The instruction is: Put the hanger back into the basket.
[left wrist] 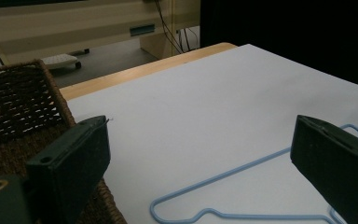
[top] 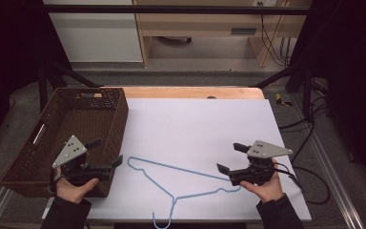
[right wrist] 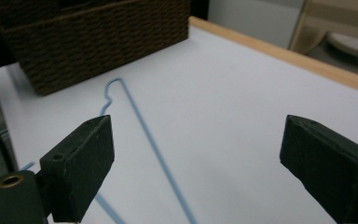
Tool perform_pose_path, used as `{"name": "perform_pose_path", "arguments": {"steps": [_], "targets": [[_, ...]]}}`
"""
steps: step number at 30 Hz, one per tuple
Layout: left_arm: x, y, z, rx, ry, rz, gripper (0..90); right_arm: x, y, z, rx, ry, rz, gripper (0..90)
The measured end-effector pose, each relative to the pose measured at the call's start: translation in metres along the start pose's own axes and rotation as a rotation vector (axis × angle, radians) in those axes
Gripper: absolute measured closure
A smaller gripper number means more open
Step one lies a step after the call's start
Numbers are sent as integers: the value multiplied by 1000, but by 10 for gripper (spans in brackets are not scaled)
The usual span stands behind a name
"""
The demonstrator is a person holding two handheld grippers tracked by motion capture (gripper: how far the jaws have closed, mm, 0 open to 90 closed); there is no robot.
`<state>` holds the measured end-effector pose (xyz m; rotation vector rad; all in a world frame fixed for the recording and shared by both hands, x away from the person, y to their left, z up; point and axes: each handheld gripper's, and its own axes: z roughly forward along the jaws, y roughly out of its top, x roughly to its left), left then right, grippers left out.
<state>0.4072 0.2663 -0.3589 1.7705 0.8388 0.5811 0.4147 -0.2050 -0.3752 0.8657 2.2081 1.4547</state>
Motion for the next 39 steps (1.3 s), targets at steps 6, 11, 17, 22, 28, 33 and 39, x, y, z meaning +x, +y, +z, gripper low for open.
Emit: {"name": "perform_pose_path", "arguments": {"steps": [6,11,17,22,28,33,39], "targets": [[-2,0,4,11,-8,5,43,25,-5,34,141,103,-61,117],[-4,0,4,10,-13,13,43,39,-12,56,231,157,-104,155],[-5,0,5,12,-16,16,45,56,-25,82,330,212,-153,177],[-6,-1,6,19,-19,18,47,64,-32,97,381,268,-179,234],[-7,-1,8,21,-21,23,48,67,-41,112,447,286,-205,273],[-7,-2,9,28,-25,22,49,76,-43,119,490,322,-262,360],[-8,-3,11,32,-28,23,50,75,-49,126,518,352,-290,473]]}}
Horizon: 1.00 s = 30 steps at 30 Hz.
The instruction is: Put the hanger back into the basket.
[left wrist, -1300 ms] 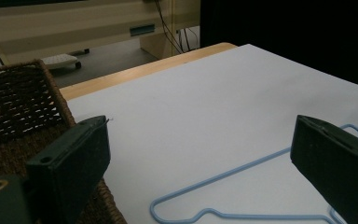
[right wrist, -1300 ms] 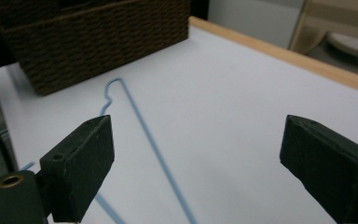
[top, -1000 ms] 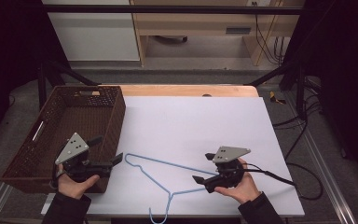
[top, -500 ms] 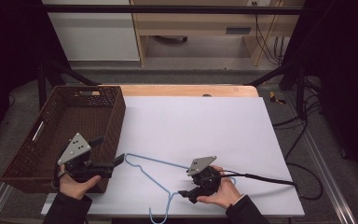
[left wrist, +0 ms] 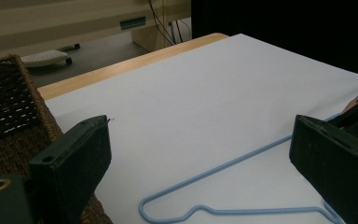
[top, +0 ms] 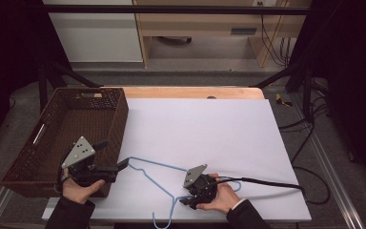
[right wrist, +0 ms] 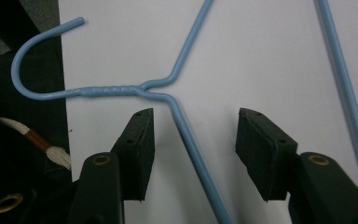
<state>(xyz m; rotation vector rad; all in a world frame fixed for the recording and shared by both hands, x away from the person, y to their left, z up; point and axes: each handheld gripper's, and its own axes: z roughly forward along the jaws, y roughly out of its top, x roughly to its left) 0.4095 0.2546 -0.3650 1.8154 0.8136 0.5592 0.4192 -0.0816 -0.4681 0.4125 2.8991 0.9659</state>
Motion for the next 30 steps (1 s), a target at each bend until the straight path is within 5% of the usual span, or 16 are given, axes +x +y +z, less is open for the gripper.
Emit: {"name": "perform_pose_path", "arguments": {"steps": [9,16,30], "targets": [[-3,0,3,10,-5,10,50,1,0,-2,6,18,-48,694],[-4,0,4,14,-7,14,50,3,5,-1,46,29,-102,746],[-9,-1,10,33,-33,43,52,-4,6,0,41,99,-143,857]]}}
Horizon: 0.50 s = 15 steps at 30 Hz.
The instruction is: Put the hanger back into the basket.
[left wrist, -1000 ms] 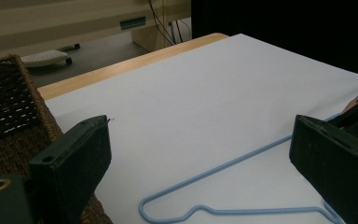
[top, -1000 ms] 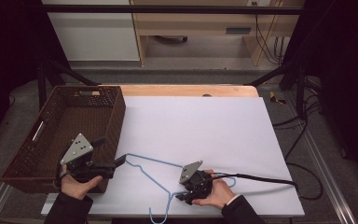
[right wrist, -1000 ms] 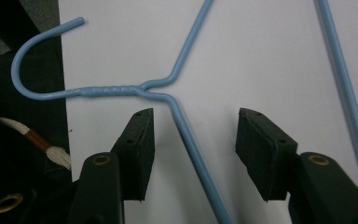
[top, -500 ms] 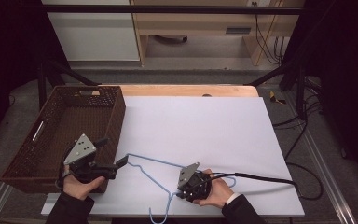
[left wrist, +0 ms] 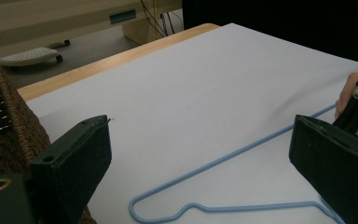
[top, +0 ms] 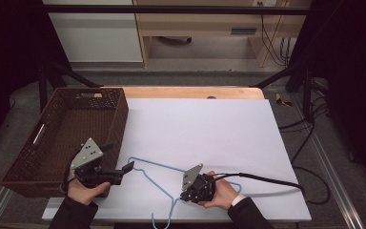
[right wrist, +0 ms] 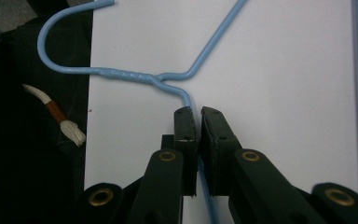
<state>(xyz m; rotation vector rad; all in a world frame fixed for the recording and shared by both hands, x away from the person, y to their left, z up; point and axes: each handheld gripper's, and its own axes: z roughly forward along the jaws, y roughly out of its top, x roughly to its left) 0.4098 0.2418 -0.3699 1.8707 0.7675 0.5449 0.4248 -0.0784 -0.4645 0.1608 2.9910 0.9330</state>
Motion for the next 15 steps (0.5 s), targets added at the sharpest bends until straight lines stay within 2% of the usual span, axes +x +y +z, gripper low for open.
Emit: {"name": "perform_pose_path", "arguments": {"steps": [5,11,15], "targets": [[-4,-1,4,12,-21,16,53,-2,0,-1,-10,0,-8,865],[-9,-2,9,31,-50,51,53,-3,0,-3,-20,1,14,873],[-12,-2,11,40,-59,61,55,-3,1,-6,-29,8,28,873]]}}
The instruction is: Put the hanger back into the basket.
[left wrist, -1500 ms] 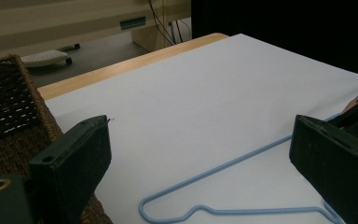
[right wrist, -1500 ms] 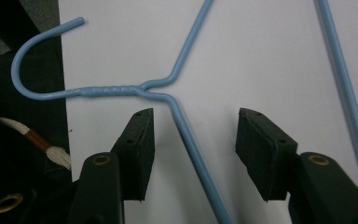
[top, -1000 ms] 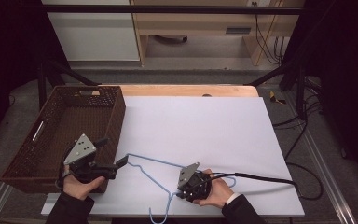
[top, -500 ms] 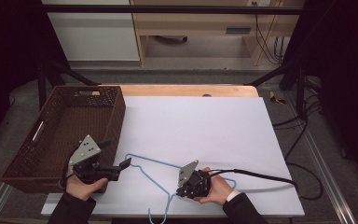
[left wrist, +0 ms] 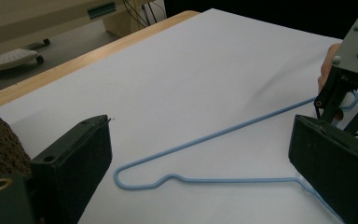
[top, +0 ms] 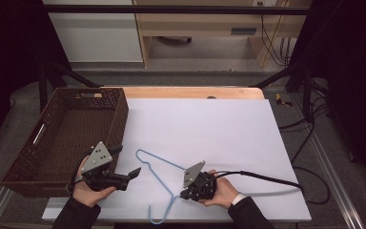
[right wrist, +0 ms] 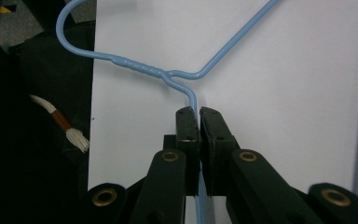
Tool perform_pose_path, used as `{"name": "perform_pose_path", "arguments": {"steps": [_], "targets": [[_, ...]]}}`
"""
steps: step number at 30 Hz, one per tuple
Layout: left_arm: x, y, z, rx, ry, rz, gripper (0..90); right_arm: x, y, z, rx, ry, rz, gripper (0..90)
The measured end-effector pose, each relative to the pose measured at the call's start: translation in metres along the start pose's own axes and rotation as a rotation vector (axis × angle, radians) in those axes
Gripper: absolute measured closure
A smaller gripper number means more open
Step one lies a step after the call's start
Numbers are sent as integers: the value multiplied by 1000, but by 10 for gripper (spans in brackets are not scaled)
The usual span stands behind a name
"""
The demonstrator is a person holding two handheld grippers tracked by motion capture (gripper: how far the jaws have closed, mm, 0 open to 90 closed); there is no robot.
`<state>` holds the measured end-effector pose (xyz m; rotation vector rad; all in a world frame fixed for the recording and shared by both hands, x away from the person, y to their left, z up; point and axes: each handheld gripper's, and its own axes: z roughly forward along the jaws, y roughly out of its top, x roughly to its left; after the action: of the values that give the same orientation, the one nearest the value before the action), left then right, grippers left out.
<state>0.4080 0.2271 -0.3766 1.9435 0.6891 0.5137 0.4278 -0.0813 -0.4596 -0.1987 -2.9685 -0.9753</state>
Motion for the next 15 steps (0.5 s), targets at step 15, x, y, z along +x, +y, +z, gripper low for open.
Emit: {"name": "perform_pose_path", "arguments": {"steps": [15], "targets": [[-5,-4,10,64,-45,68,63,-3,0,-23,-90,35,38,874]]}}
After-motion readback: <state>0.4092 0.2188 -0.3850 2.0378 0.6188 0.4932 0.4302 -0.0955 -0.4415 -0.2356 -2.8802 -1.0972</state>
